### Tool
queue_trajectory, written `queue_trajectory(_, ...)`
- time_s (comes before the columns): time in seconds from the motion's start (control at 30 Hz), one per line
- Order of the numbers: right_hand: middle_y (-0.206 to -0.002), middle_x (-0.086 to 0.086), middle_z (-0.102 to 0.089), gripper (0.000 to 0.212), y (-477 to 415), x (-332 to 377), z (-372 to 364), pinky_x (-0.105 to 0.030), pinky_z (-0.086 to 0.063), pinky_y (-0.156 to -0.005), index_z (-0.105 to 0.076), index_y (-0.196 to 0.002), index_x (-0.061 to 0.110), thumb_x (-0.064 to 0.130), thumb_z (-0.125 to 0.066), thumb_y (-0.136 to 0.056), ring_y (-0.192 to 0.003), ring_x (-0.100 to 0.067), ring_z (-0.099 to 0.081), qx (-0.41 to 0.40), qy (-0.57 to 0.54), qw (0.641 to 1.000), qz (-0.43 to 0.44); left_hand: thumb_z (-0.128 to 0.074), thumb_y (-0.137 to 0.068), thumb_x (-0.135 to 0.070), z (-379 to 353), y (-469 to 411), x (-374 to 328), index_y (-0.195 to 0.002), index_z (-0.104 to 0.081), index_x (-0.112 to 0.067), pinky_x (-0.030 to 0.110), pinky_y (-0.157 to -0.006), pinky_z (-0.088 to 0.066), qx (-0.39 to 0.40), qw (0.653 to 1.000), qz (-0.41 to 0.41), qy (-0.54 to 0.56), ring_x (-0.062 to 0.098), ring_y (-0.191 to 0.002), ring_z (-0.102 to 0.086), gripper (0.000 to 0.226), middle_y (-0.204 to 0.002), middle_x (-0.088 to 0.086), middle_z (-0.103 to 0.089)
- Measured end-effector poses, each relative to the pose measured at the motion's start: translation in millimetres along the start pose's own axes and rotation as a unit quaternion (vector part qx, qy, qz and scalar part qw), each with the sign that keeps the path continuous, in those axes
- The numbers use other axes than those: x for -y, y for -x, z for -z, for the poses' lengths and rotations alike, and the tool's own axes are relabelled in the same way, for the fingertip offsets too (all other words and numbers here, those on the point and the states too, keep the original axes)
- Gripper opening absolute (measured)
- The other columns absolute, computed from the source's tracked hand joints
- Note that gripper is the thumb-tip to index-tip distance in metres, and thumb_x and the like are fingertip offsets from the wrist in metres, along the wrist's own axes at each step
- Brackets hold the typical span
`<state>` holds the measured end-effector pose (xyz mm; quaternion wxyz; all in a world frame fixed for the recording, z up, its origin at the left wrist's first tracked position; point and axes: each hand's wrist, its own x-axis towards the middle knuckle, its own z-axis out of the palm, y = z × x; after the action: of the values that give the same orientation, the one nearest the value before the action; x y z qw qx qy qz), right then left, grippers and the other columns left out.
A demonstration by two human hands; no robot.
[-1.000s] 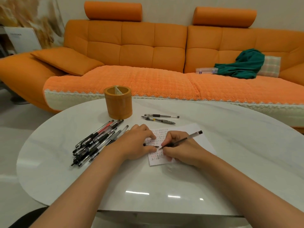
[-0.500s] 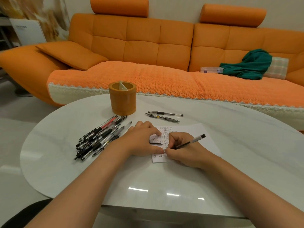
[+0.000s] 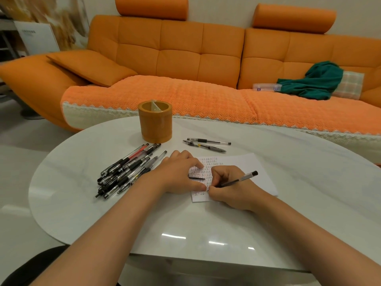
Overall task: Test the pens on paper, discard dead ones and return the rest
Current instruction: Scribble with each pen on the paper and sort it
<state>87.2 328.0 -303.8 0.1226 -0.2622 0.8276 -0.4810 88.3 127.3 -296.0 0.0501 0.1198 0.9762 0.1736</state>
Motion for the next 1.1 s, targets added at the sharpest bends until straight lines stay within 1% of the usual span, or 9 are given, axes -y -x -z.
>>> queue_trajectory(0.1,-0.057,-0.002,-0.057,0.019,2.1,-1.7,-0.4,-0.028,-0.041,-0.049,-0.054,-0.068,0.003,0.0,-0.069,-0.08,-0.05,-0.015,-0.051,-0.013,0.0,1.0,0.009,-0.068,-0.08,-0.065,-0.4,0.0,-0.3,-0.14,-0.046,-0.041,0.032,-0.098,-0.028,0.0,1.0,0.001,-0.007,0.014,-0.13,-0.029,0.068,-0.139,-0.011,-0.038)
queue_trajectory(0.2,-0.056,0.001,-0.057,0.019,2.3,-2.3,-0.8,-0.027,-0.04,-0.05,-0.055,-0.068,0.004,0.001,-0.069,-0.08,-0.051,-0.013,-0.05,-0.011,0.013,1.0,0.015,-0.068,-0.08,-0.065,0.6,-0.2,-1.5,-0.141,-0.046,-0.041,0.034,-0.101,-0.029,0.004,1.0,0.005,-0.007,0.014,-0.13,-0.028,0.068,-0.14,-0.01,-0.037)
queue_trajectory(0.3,-0.057,-0.004,-0.057,0.018,1.8,-2.9,-0.2,-0.028,-0.039,-0.05,-0.053,-0.069,0.002,0.002,-0.068,-0.08,-0.052,-0.016,-0.049,0.006,0.015,1.0,0.011,-0.069,-0.08,-0.064,0.8,0.5,-2.0,-0.141,-0.046,-0.041,0.034,-0.101,-0.03,0.006,1.0,0.008,-0.003,0.014,-0.131,-0.028,0.069,-0.14,-0.01,-0.037)
queue_trajectory(0.4,-0.057,-0.004,-0.058,0.021,1.4,-2.3,0.7,-0.029,-0.041,-0.049,-0.054,-0.066,0.008,0.0,-0.067,-0.08,-0.051,-0.019,-0.053,0.005,-0.002,1.0,0.006,-0.069,-0.08,-0.064,0.6,1.6,-1.7,-0.14,-0.046,-0.041,0.034,-0.103,-0.029,0.004,1.0,0.005,-0.002,0.014,-0.131,-0.028,0.068,-0.139,-0.011,-0.038)
queue_trajectory(0.53,-0.056,-0.002,-0.057,0.018,0.8,-2.3,-0.8,-0.028,-0.04,-0.049,-0.053,-0.068,0.003,0.0,-0.067,-0.079,-0.05,-0.016,-0.051,-0.006,0.001,1.0,0.003,-0.068,-0.08,-0.064,1.8,1.1,-1.9,-0.141,-0.046,-0.04,0.034,-0.103,-0.029,0.004,1.0,0.006,-0.003,0.014,-0.132,-0.028,0.069,-0.14,-0.01,-0.037)
queue_trajectory(0.63,-0.054,0.001,-0.054,0.018,0.8,-1.7,-1.6,-0.027,-0.037,-0.049,-0.052,-0.067,0.003,-0.001,-0.067,-0.077,-0.049,-0.014,-0.047,-0.003,0.008,1.0,0.008,-0.068,-0.08,-0.065,1.1,1.5,-1.6,-0.141,-0.046,-0.041,0.035,-0.104,-0.029,0.002,1.0,0.005,-0.003,0.014,-0.131,-0.028,0.069,-0.14,-0.01,-0.038)
queue_trajectory(0.77,-0.054,0.003,-0.056,0.018,2.9,-0.7,-1.3,-0.024,-0.04,-0.047,-0.054,-0.068,0.003,-0.003,-0.067,-0.079,-0.046,-0.011,-0.05,-0.01,-0.002,1.0,0.011,-0.068,-0.08,-0.064,0.8,1.7,-1.7,-0.141,-0.046,-0.041,0.035,-0.105,-0.029,0.004,1.0,0.006,-0.003,0.014,-0.132,-0.028,0.069,-0.141,-0.01,-0.038)
queue_trajectory(0.87,-0.054,0.005,-0.057,0.018,2.8,-0.2,-1.4,-0.024,-0.04,-0.048,-0.054,-0.069,0.002,-0.002,-0.067,-0.08,-0.048,-0.011,-0.05,-0.002,0.012,1.0,0.011,-0.068,-0.08,-0.064,0.7,1.2,-1.8,-0.14,-0.046,-0.041,0.035,-0.105,-0.029,0.003,1.0,0.007,-0.001,0.014,-0.131,-0.028,0.068,-0.14,-0.01,-0.038)
queue_trajectory(1.1,-0.056,-0.001,-0.057,0.017,3.7,1.1,-1.0,-0.024,-0.04,-0.048,-0.053,-0.069,0.0,-0.002,-0.067,-0.08,-0.049,-0.013,-0.05,0.01,0.001,1.0,0.005,-0.069,-0.08,-0.064,0.5,0.5,-1.3,-0.141,-0.046,-0.041,0.035,-0.105,-0.028,0.005,1.0,0.008,-0.001,0.014,-0.132,-0.028,0.069,-0.14,-0.01,-0.038)
